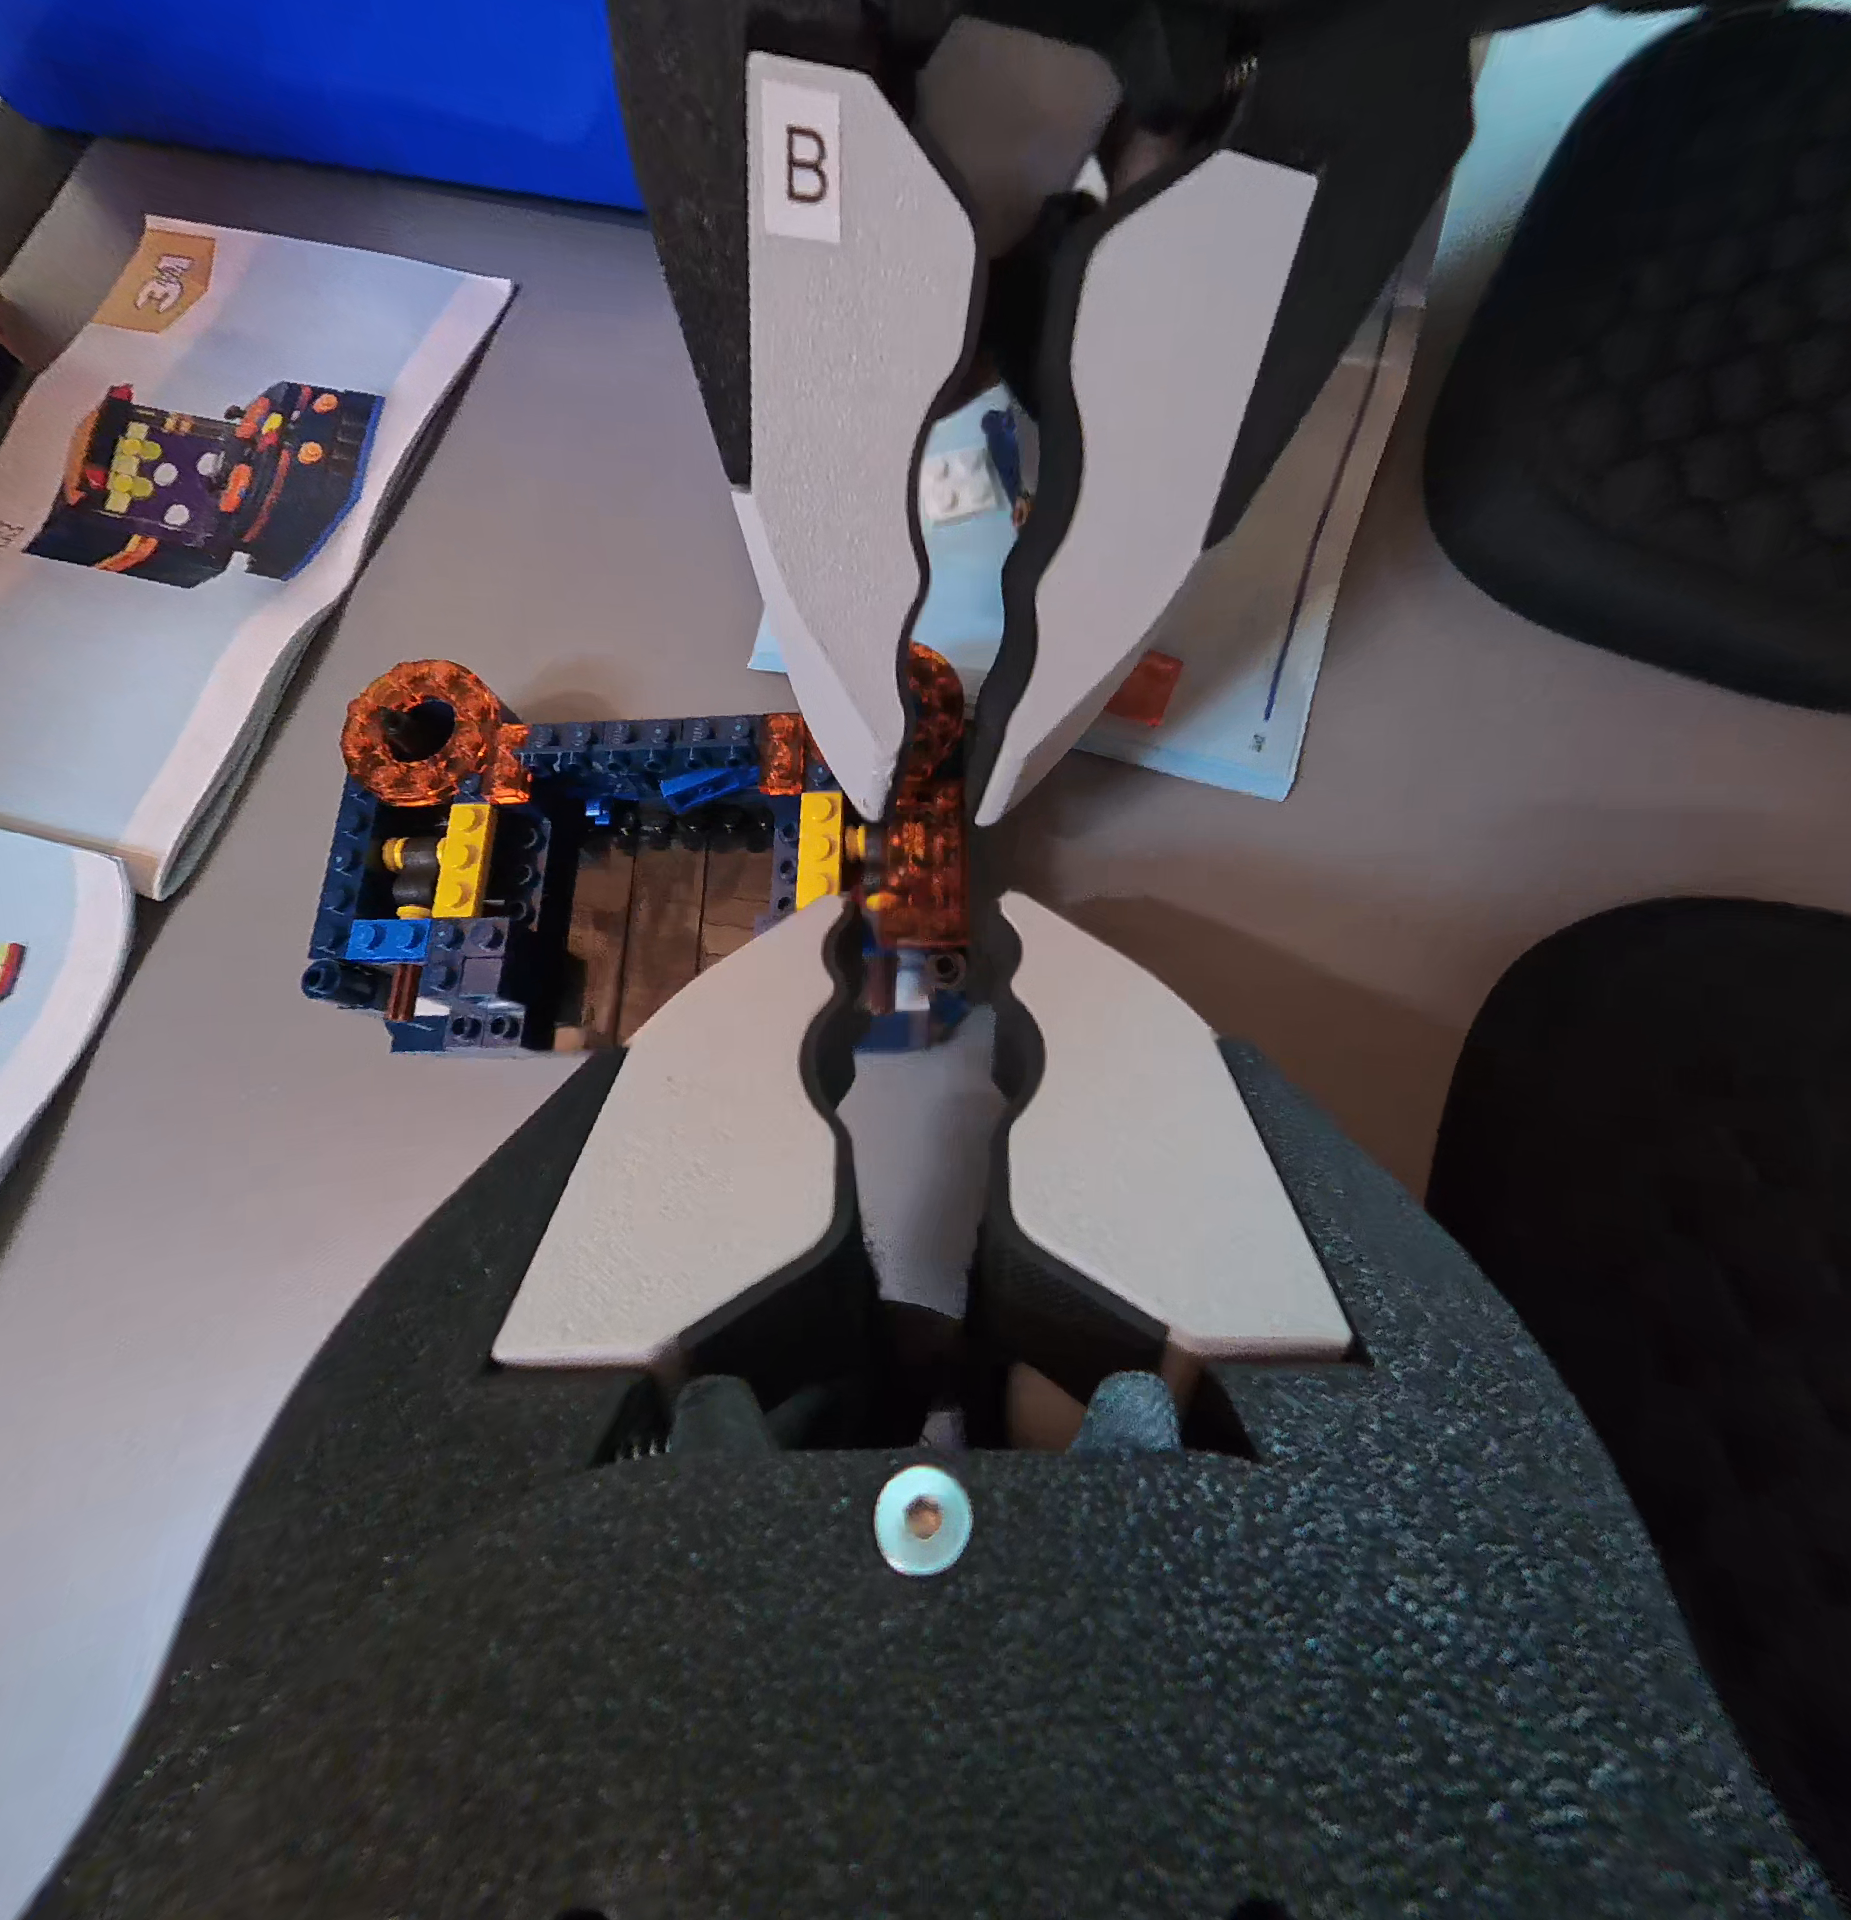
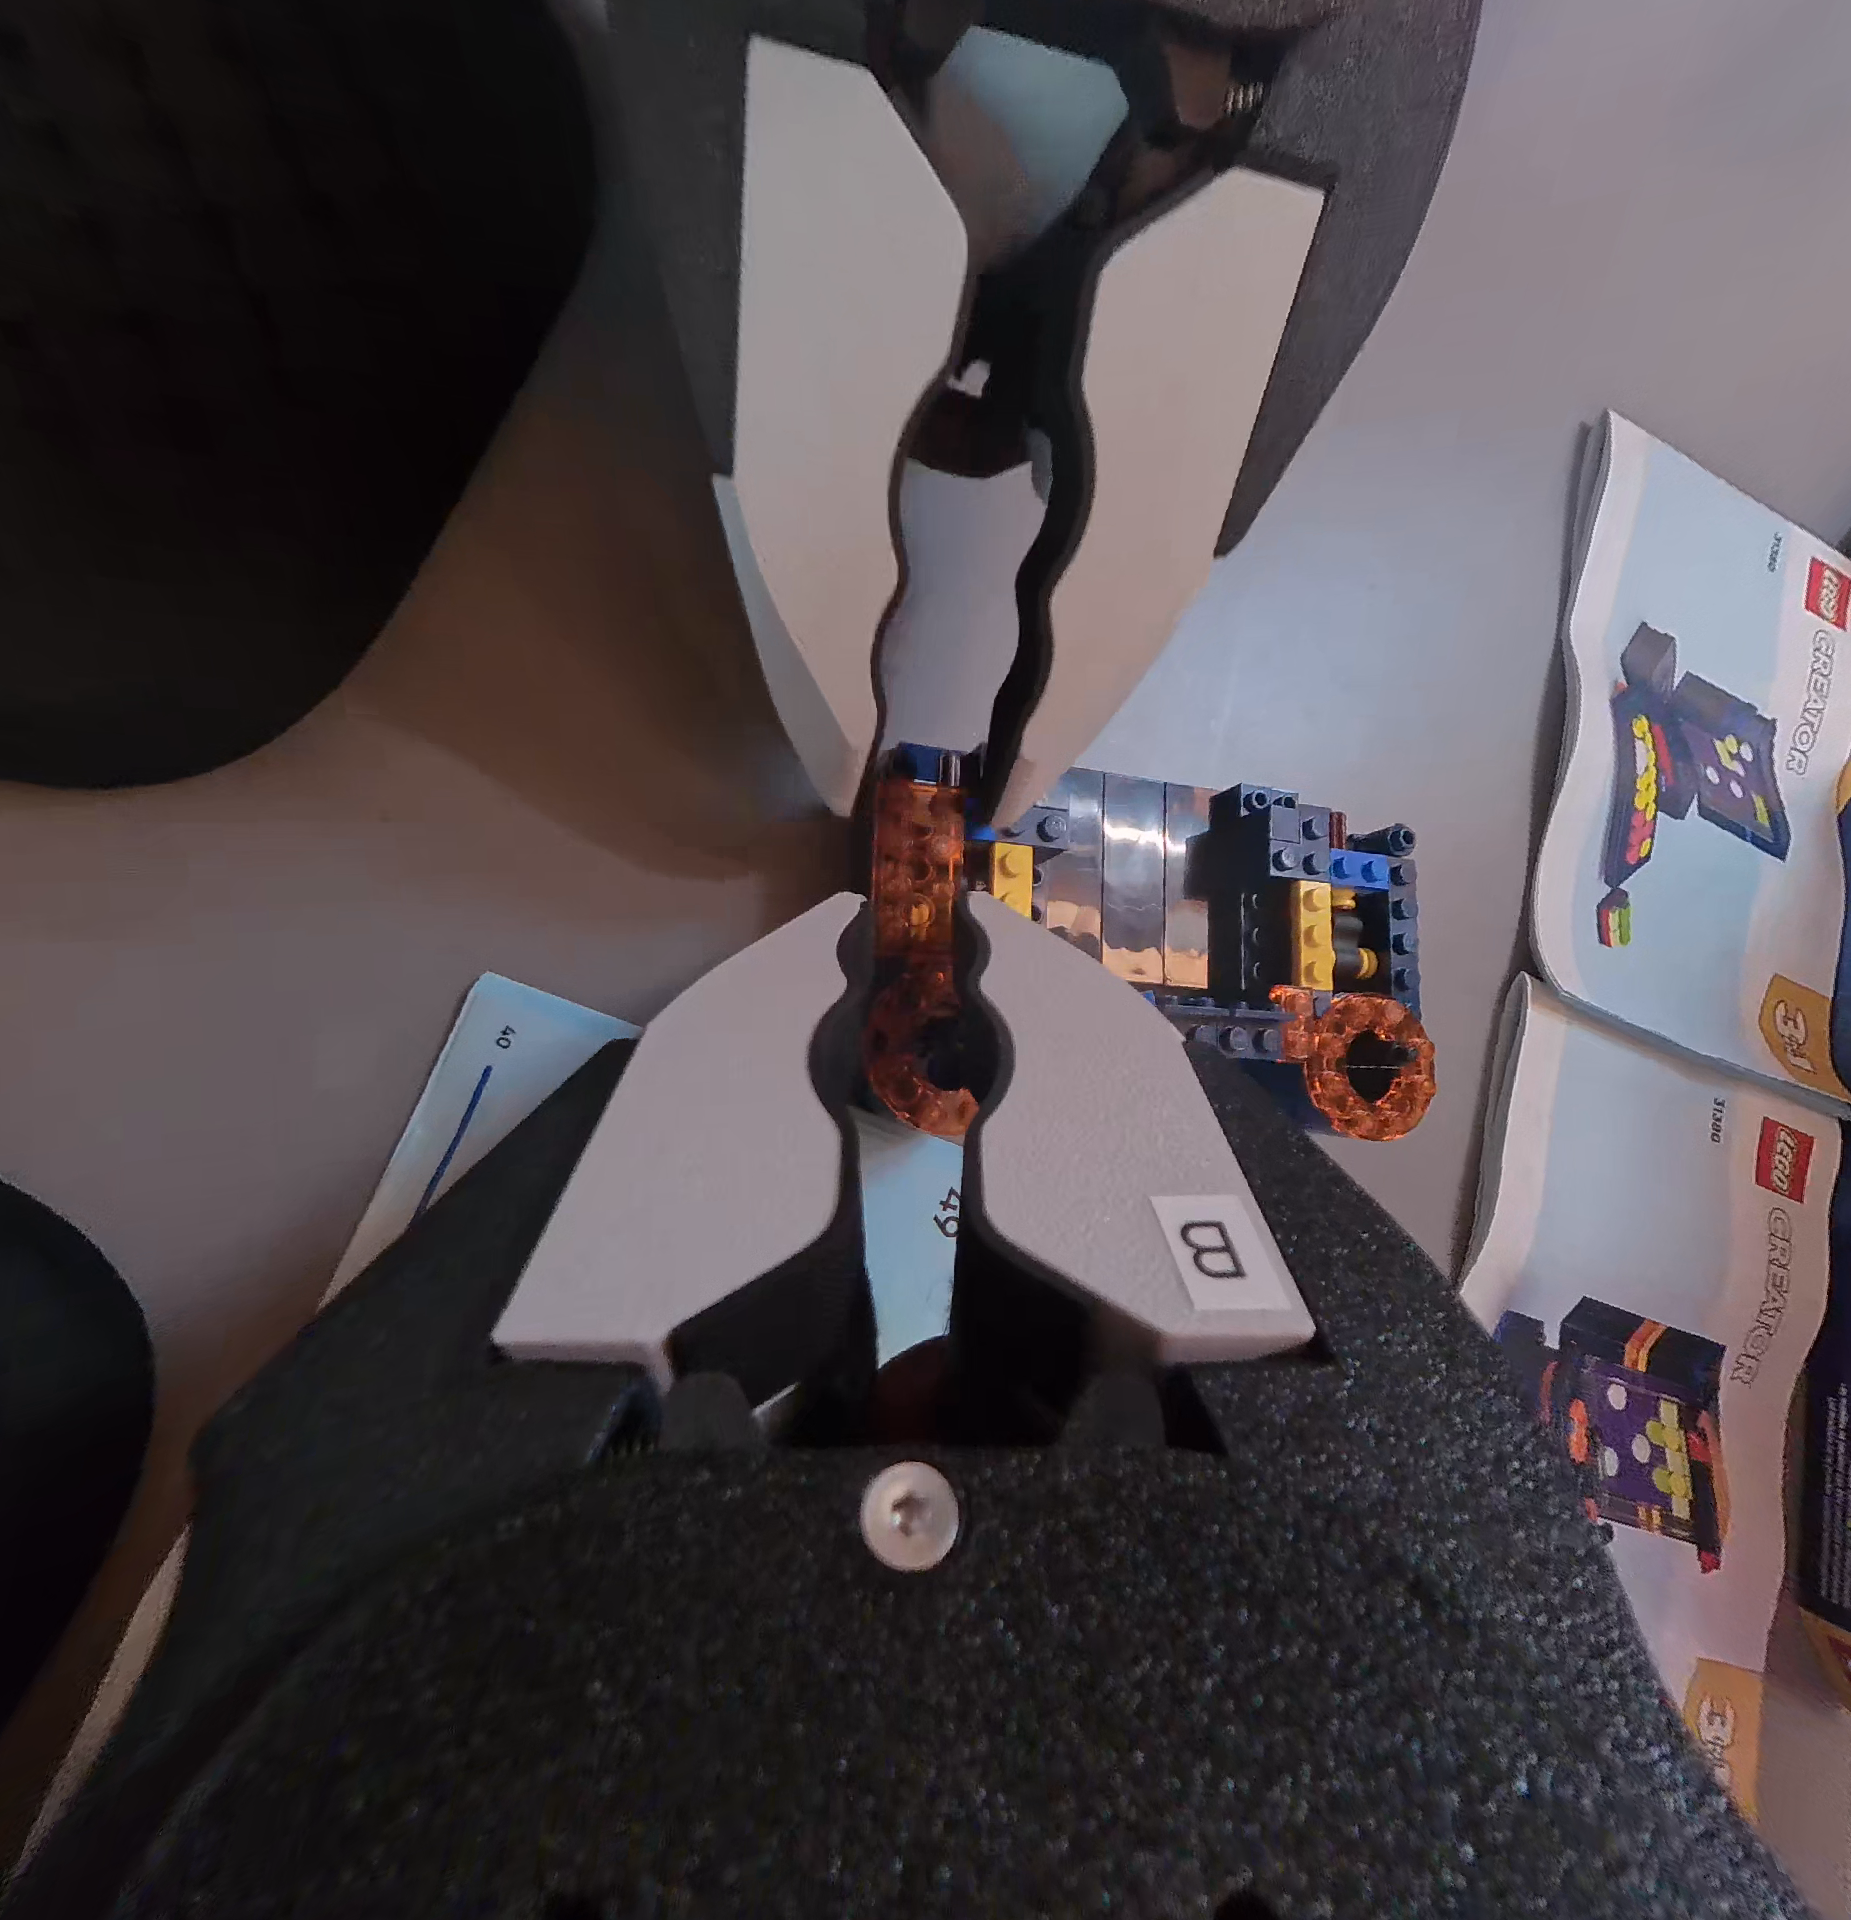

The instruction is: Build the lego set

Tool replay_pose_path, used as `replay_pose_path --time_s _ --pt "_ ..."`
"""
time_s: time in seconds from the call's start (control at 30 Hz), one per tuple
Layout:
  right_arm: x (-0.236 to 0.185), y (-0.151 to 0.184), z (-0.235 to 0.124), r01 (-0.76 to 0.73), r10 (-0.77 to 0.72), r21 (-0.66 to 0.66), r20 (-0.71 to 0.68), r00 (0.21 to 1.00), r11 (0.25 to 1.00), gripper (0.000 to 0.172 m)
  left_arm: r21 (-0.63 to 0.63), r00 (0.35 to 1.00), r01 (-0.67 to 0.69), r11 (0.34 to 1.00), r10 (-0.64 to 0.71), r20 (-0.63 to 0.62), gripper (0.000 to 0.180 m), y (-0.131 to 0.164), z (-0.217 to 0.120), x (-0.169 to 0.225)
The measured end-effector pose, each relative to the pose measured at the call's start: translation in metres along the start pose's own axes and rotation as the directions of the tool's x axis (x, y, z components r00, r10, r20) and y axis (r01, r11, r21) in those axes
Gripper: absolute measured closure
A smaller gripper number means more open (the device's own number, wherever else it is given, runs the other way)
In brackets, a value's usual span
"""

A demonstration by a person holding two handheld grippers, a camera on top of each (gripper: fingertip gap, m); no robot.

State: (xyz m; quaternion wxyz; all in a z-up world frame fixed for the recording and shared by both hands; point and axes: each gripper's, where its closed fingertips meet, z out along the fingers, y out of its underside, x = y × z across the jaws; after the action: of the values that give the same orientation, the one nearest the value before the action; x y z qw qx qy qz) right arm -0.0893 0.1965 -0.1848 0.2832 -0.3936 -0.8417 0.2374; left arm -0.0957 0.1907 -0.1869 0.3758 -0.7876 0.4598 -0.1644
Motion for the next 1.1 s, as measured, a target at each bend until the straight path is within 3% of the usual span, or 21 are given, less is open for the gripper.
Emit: replay_pose_path --time_s 0.23,0.43,0.9,1.1 --pt "0.000 0.000 0.000 0.015 -0.015 -0.016 -0.011 1.000 1.000 0.158 0.096 0.996 -0.057 0.994 0.050 0.071 0.176 -0.013 -0.007 0.000" --pt "0.000 0.000 0.000 0.015 -0.016 -0.010 -0.018 1.000 1.000 0.158 0.062 0.996 -0.071 0.996 0.068 0.063 0.178 -0.011 0.006 0.005" --pt "0.000 0.002 0.001 -0.025 0.025 -0.008 0.022 0.999 1.000 0.158 0.061 0.984 0.169 0.984 -0.165 -0.068 0.180 -0.011 0.008 0.006" --pt "0.000 0.002 0.002 -0.012 0.012 -0.012 0.017 1.000 1.000 0.158 0.074 0.978 0.198 0.977 -0.192 -0.076 0.180 -0.010 0.008 0.006"
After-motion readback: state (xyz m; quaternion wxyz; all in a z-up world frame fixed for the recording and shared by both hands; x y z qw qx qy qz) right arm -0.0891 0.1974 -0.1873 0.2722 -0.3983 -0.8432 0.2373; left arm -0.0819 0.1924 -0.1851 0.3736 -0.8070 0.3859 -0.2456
